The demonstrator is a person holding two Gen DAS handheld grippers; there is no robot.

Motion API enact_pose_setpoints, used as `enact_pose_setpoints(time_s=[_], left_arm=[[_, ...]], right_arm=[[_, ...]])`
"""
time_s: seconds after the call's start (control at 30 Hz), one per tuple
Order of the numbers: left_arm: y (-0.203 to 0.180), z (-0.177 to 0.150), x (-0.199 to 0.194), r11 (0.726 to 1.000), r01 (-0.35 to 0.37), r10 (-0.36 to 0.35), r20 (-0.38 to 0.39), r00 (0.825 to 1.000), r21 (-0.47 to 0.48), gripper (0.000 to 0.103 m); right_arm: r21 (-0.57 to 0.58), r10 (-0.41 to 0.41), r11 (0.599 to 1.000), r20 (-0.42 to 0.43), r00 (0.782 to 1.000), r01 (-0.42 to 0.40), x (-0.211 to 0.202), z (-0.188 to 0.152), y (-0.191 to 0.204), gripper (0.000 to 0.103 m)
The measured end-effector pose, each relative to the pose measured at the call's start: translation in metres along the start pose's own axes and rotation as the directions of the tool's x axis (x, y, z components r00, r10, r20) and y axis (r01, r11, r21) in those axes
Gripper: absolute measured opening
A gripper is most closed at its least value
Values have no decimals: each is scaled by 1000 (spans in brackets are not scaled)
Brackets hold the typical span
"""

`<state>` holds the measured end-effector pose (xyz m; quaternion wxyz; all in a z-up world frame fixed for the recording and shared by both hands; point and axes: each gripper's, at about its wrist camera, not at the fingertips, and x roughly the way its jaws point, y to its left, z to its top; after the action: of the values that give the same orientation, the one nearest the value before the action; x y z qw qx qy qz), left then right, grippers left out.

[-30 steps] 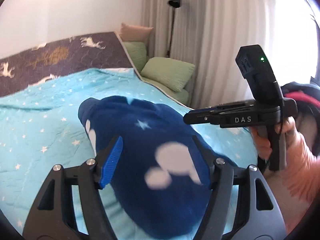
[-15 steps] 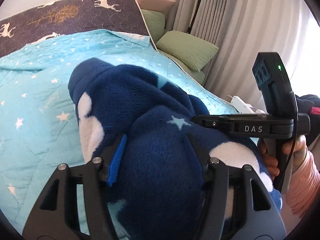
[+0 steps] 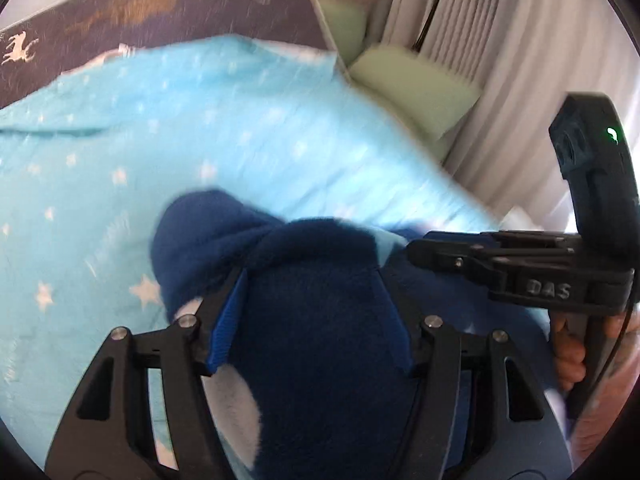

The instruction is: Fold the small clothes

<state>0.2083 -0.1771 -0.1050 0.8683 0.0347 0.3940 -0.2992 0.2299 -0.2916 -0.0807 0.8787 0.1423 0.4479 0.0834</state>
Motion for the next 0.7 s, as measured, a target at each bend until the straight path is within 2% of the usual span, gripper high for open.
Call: enact_pose_setpoints(time_s=[0.03,0.07,0.13,0.17,0.37,0.47,0.53,0.6,0.7], left_arm=[[-4,-5,0,999,-15,14,29,1000,35,64],[-8,-8,-2,997,-39,36,42,998,70,64],[-6,-8,-4,998,-23,21,39,999,54,64],[-4,-8,-3,998,-15,14,35,999,53,64],[-5,-6,-11,998,-13,9,61,998,65,64],[-9,-6,-45,999,3,-6,86,996,39,64],[-12,-13,-73,998,53,-55,120,991,21,64],[-20,-24,-100,994,111,-113,145,983,24,64],[-38,-50,-130,985,146,-159,165,973,87,68]], right_arm=[[42,-20,999,-58,998,23,23,-5,-10,29],[97,28,995,-107,994,-18,43,-9,-22,29],[168,117,981,-90,989,-101,41,-6,-38,29],[173,125,979,-85,988,-109,39,-6,-42,29],[123,87,989,-75,993,-78,35,-7,-33,30],[88,48,995,-20,999,-46,2,-10,-22,32],[43,33,998,35,999,-34,-27,-17,-14,33],[-19,78,997,80,994,-77,-66,-32,1,34],[-80,127,990,91,988,-119,-107,-67,18,38]])
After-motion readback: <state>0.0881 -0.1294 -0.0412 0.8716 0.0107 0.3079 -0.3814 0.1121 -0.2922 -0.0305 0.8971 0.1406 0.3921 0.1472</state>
